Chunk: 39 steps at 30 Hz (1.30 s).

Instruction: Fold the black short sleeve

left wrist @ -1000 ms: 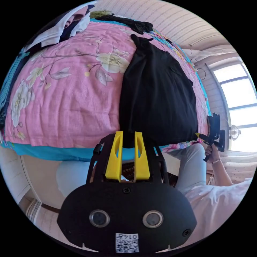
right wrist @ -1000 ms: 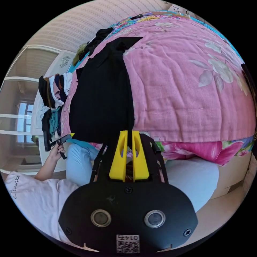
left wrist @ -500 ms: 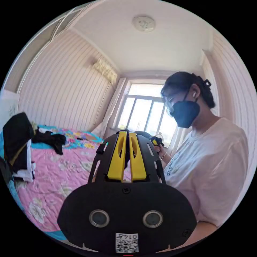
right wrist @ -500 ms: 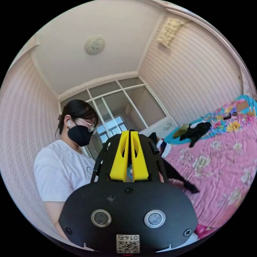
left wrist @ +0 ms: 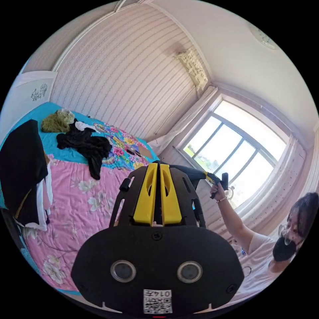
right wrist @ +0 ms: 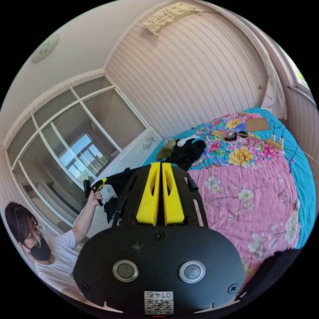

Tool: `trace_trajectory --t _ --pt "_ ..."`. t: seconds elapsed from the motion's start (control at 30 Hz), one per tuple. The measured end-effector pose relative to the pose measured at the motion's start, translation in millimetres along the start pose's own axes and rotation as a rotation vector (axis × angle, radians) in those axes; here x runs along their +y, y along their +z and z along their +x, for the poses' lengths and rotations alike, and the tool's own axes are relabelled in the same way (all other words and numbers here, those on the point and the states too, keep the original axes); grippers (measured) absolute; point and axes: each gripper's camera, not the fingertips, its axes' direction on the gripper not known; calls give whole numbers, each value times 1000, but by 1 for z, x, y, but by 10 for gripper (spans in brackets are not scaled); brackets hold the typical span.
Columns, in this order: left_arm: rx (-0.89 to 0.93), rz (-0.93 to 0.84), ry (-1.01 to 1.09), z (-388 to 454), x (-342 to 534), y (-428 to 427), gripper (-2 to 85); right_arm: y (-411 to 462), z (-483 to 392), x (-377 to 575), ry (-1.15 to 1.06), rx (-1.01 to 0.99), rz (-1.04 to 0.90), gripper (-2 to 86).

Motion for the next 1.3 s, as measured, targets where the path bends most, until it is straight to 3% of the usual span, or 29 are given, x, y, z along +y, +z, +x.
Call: trace_trajectory --t 0.1,0.23,0.43,0.53,0.7,0.8,1.07,1.3 --pt "-94 122 136 29 -36 -5 -10 -23 -33 -46 -126 -51 185 2" --pt "-130 97 166 28 -41 0 -10 -27 -51 -50 -253 14 247 3" --pt "-222 -147 77 -47 27 39 -9 20 33 34 -160 19 47 3" --pt "-231 -294 -45 -100 87 63 -9 56 101 108 -2 49 -112 3" --pt "-300 -512 -288 -174 202 82 -10 98 209 264 452 -37 -302 3" --pt "-259 -558 -380 -189 241 80 -10 101 230 317 553 10 -384 3" --pt "-214 -555 -402 -193 268 78 -9 93 242 344 537 119 -544 -1" --pt "-300 -604 -384 -200 272 100 -3 101 250 356 451 241 -619 22"
